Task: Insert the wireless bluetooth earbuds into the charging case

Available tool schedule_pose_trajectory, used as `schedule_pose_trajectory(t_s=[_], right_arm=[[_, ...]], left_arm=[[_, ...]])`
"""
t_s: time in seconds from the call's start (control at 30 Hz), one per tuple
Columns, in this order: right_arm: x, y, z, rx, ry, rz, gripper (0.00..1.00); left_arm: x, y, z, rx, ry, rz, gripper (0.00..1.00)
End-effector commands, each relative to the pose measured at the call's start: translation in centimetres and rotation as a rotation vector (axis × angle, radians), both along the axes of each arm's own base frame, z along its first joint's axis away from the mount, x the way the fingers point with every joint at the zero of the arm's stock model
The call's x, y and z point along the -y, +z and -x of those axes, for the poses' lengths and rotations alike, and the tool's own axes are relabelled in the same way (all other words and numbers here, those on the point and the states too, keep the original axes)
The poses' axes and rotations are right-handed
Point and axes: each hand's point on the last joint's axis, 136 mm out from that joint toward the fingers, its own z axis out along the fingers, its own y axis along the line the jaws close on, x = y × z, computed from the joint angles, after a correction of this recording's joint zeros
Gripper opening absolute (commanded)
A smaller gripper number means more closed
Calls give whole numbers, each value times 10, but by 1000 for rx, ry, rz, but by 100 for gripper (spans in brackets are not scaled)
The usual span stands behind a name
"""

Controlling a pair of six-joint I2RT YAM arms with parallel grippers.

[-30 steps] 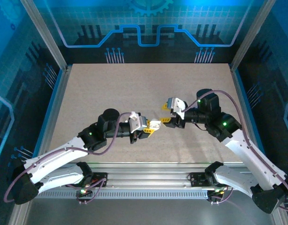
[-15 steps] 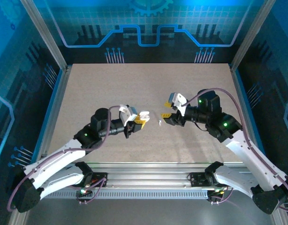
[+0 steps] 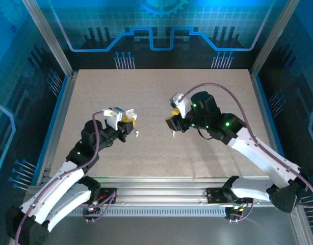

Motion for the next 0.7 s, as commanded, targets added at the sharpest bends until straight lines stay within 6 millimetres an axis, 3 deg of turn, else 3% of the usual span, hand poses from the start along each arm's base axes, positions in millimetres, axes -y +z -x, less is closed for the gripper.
schedule_pose_trajectory(t_s=[0.0, 0.2, 0.37, 0.67], right_arm=[[0, -3, -11, -97, -185, -25, 45], [-26, -40, -16, -293, -359, -18, 45], [-47, -82, -19, -439, -471, 106, 46], [-96, -142, -32, -618, -537, 117, 41]], left_arm=[[-27, -23, -4, -117, 164, 29, 11], [-51, -32, 0, -142, 297, 53, 12], [-69, -40, 3, -166, 379, -3, 13], [-82, -47, 9, -184, 427, -67, 14]])
